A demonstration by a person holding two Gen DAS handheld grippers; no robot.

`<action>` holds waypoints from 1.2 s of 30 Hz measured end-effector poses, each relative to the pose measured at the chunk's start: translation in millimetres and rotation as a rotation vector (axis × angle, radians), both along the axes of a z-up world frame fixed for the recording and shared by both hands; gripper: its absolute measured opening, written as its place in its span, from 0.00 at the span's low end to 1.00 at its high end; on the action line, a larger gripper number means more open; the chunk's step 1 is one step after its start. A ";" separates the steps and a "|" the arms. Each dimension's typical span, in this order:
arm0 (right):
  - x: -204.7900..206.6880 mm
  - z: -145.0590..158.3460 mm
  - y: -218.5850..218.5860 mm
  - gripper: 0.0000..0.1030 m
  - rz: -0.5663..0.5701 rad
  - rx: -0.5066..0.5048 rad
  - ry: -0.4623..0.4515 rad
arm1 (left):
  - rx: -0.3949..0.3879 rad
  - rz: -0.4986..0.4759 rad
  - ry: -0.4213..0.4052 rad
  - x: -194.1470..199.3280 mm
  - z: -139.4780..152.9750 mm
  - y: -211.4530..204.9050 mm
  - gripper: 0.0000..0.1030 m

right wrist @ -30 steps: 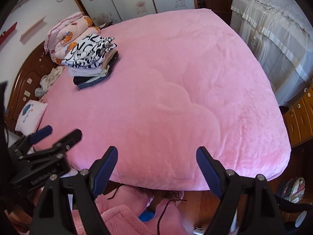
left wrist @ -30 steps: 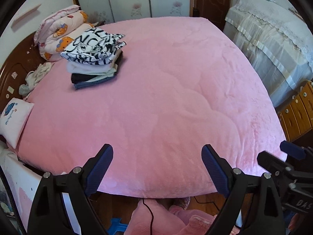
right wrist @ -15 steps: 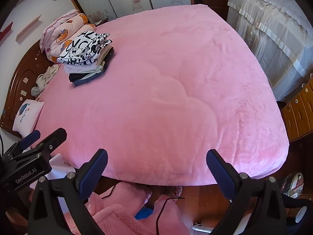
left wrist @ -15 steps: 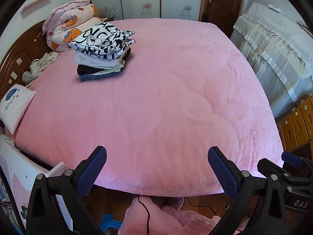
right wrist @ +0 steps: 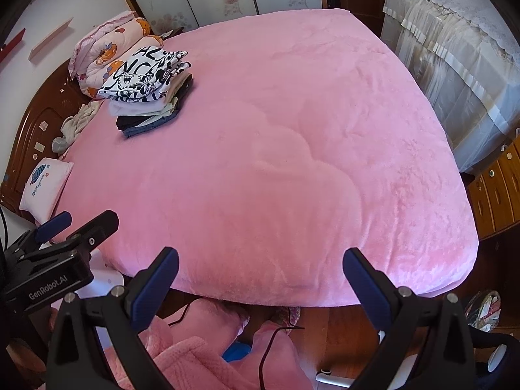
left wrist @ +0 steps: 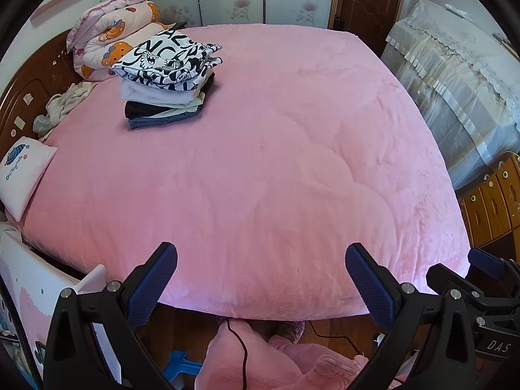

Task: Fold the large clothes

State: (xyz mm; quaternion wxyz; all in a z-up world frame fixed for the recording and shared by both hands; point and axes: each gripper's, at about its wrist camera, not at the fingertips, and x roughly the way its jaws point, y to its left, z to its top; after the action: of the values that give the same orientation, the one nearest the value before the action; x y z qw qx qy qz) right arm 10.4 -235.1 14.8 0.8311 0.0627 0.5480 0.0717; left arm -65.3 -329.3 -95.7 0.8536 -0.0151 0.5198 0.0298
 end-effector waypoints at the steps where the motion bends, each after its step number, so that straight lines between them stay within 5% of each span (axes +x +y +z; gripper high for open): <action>1: -0.2 0.2 -0.1 0.98 0.000 0.000 0.000 | 0.000 0.001 0.000 -0.4 0.0 -0.3 1.00; 36: 4.0 -6.2 -17.6 0.98 0.037 -0.005 0.021 | -0.014 -0.028 0.022 -2.6 -5.7 5.3 1.00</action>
State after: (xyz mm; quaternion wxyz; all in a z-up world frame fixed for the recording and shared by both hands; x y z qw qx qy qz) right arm 14.3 -252.6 8.6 0.8238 0.0511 0.5581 0.0853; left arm -67.9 -324.0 -101.4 0.8481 -0.0133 0.5295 0.0145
